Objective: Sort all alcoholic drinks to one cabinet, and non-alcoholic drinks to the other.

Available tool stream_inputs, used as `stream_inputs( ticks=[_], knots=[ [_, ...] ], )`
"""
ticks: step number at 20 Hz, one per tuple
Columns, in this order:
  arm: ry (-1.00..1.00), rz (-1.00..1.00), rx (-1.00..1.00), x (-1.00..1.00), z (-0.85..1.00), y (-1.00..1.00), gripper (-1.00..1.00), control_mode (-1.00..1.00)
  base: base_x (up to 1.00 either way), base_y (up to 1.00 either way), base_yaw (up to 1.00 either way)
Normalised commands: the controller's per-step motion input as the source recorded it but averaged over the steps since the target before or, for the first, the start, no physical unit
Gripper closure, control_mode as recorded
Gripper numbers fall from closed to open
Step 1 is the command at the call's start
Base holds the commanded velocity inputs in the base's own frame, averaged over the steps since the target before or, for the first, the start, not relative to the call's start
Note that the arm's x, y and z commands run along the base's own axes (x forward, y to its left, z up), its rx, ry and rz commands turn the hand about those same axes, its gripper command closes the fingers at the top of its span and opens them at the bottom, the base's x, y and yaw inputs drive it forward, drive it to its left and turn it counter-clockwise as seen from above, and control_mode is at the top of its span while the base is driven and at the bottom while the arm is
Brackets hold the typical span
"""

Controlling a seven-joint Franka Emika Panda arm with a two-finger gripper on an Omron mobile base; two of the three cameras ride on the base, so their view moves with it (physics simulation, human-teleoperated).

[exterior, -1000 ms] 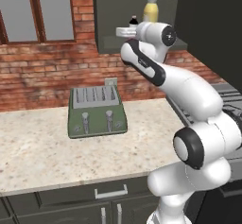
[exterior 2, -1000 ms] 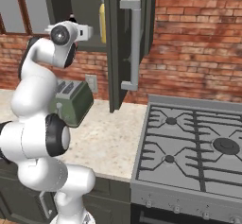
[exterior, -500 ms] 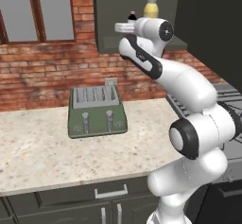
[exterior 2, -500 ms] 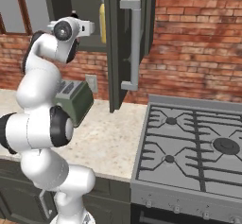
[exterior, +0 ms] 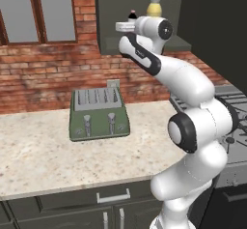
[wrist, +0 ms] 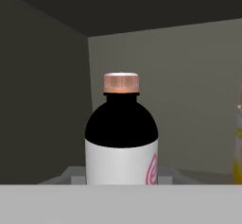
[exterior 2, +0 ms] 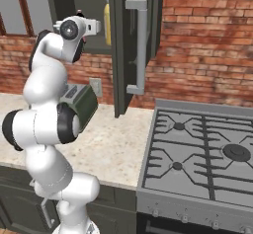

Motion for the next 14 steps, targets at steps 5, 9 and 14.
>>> stream_inputs(
  ticks=[5,9,14],
  knots=[
    [-0.08,0.00,-0.02,0.09,-0.16,0.00,1.00,-1.00,0.00,0.00,0.00],
    [-0.03,0.00,0.00,0.06,-0.17,0.00,1.00,-1.00,0.00,0.00,0.00],
    [0.00,0.00,0.00,0.10,-0.08,0.00,1.00,-1.00,0.00,0.00,0.00]
  ],
)
